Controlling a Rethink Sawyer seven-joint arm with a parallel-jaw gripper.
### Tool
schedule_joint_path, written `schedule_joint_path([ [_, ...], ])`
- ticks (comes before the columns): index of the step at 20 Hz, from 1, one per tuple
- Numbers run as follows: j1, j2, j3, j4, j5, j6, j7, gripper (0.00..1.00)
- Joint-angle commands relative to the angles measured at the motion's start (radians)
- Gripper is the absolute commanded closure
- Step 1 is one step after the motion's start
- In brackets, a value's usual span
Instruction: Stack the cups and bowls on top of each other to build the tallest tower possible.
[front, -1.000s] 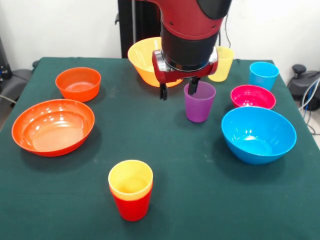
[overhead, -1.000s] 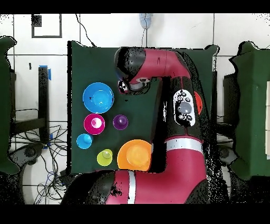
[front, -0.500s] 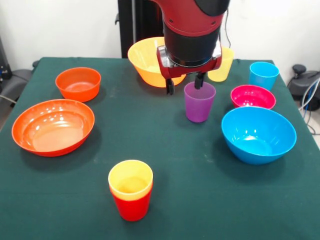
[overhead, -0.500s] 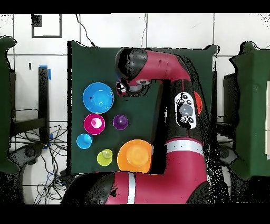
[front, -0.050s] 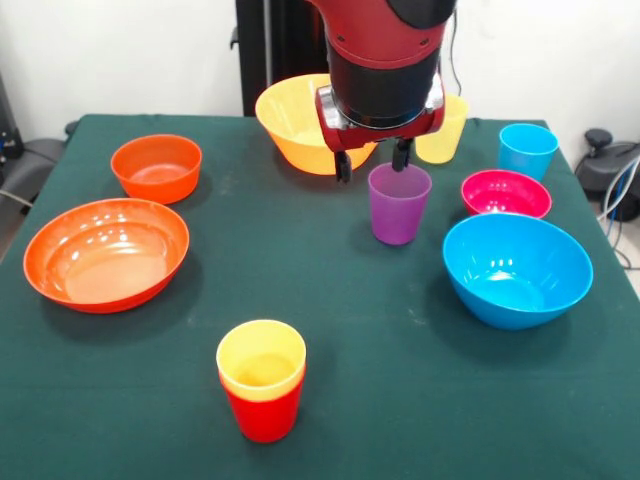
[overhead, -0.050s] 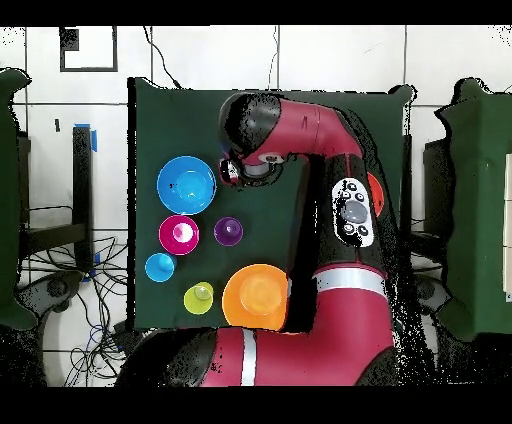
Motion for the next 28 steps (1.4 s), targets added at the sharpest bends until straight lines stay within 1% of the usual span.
schedule_joint_path([
  [1, 0.007, 0.038, 0.000, 0.121, -0.021, -0.036, 0.137, 0.00],
  [5, 0.010, 0.052, -0.007, 0.116, -0.025, -0.041, 0.130, 0.00],
  [6, 0.016, 0.082, -0.005, 0.074, -0.025, -0.027, 0.137, 0.00],
  [7, 0.018, 0.094, -0.004, 0.056, -0.024, -0.021, 0.141, 0.00],
  [9, 0.022, 0.103, -0.005, 0.046, -0.015, -0.018, 0.148, 0.00],
  [11, 0.022, 0.102, -0.006, 0.064, -0.008, -0.037, 0.155, 0.00],
  [16, 0.023, 0.108, -0.005, 0.074, 0.009, -0.050, 0.173, 0.00],
  [22, 0.015, 0.102, -0.005, 0.094, 0.036, -0.048, 0.189, 0.00],
  [23, 0.013, 0.089, -0.006, 0.117, 0.043, -0.053, 0.189, 0.00],
  [28, 0.008, 0.079, -0.004, 0.145, 0.072, -0.047, 0.194, 0.00],
])
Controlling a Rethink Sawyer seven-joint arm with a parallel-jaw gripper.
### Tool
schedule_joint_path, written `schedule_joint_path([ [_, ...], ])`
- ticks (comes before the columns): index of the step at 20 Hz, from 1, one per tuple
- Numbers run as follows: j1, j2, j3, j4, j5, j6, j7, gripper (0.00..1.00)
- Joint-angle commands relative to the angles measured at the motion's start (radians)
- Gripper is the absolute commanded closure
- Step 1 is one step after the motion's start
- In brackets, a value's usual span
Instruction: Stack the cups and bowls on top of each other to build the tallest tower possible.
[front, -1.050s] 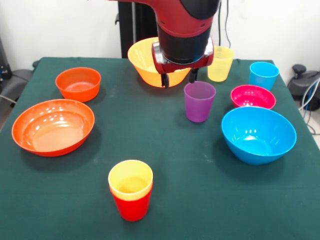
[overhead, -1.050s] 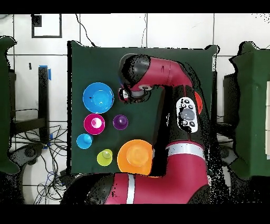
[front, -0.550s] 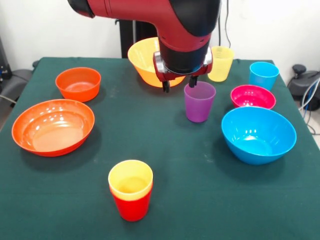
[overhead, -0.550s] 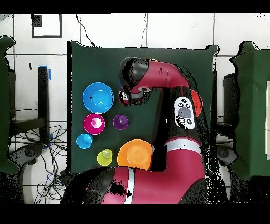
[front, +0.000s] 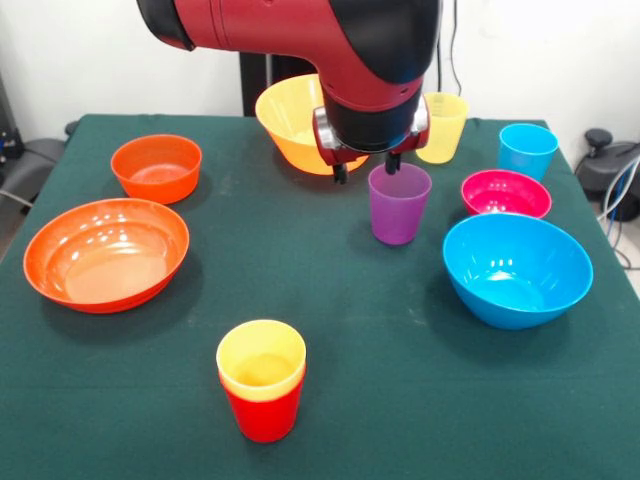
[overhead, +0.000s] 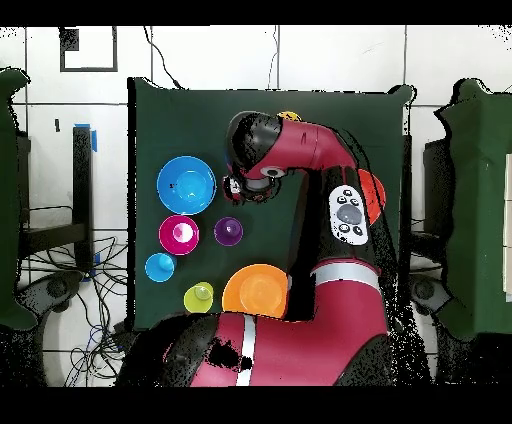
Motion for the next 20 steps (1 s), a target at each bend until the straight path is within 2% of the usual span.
schedule_joint_path([
  [1, 0.001, 0.025, 0.030, 0.096, 0.040, -0.046, 0.192, 0.00],
  [6, 0.002, 0.041, 0.029, 0.090, 0.057, -0.049, 0.188, 0.00],
  [20, 0.024, 0.050, 0.008, 0.088, 0.010, -0.126, 0.161, 0.00],
])
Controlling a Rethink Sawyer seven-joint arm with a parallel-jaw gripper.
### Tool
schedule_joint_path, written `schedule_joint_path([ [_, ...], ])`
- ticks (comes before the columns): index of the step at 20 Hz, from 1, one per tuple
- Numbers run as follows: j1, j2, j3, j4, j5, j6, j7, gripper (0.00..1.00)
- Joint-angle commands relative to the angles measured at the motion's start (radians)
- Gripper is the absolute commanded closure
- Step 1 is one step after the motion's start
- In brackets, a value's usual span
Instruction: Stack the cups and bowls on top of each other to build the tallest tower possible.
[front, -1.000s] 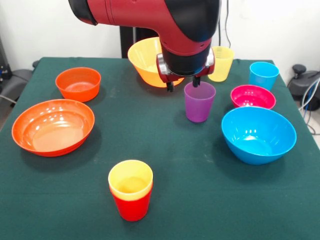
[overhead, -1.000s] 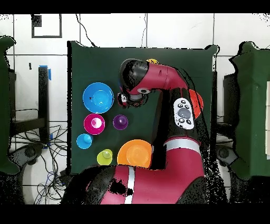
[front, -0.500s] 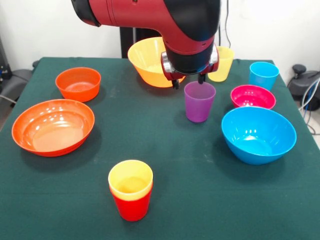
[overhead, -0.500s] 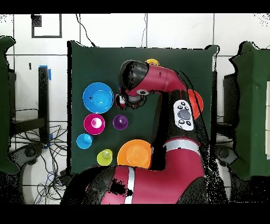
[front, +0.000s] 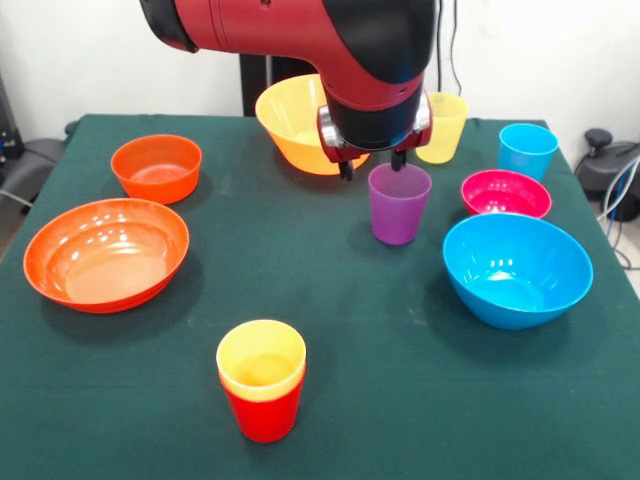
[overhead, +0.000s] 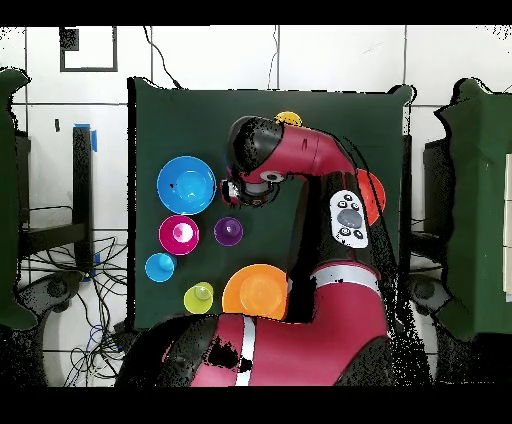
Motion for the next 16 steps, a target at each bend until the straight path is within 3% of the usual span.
schedule_joint_path([
  [1, 0.025, 0.053, 0.018, 0.052, -0.026, -0.102, 0.160, 0.00],
  [16, 0.029, 0.084, 0.022, 0.063, 0.004, -0.160, 0.199, 0.00],
])
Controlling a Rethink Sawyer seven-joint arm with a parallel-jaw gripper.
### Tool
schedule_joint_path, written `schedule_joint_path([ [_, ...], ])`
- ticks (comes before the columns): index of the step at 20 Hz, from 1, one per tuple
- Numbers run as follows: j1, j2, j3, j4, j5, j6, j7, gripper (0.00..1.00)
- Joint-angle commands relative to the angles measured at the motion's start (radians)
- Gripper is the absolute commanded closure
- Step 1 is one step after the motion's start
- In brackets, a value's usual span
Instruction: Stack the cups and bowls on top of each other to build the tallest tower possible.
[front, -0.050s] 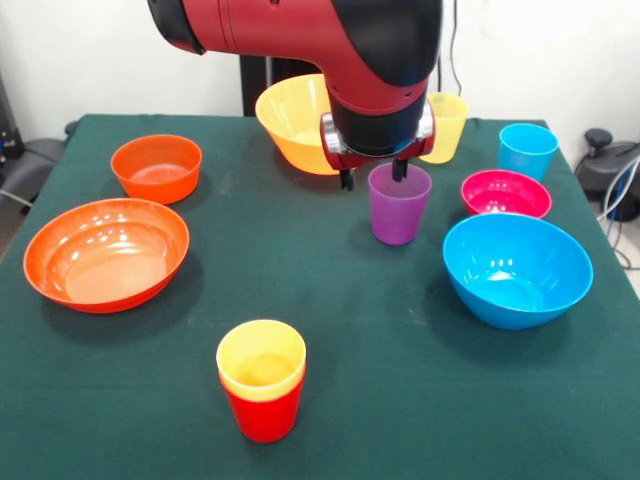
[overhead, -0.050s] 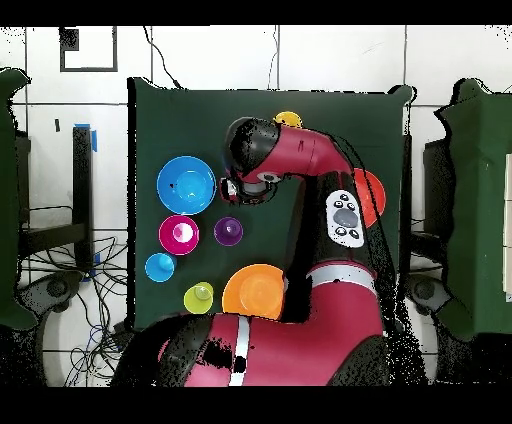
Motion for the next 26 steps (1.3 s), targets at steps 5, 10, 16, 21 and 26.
schedule_joint_path([
  [5, 0.016, 0.069, 0.029, 0.089, -0.001, -0.133, 0.187, 0.00],
  [10, 0.004, 0.065, 0.022, 0.055, -0.006, -0.098, 0.171, 0.00],
  [16, 0.006, 0.061, 0.020, 0.056, 0.005, -0.091, 0.179, 0.00],
  [21, 0.008, 0.091, 0.020, 0.047, 0.009, -0.111, 0.184, 0.00],
  [26, 0.007, 0.054, 0.020, 0.095, 0.023, -0.121, 0.183, 0.00],
])
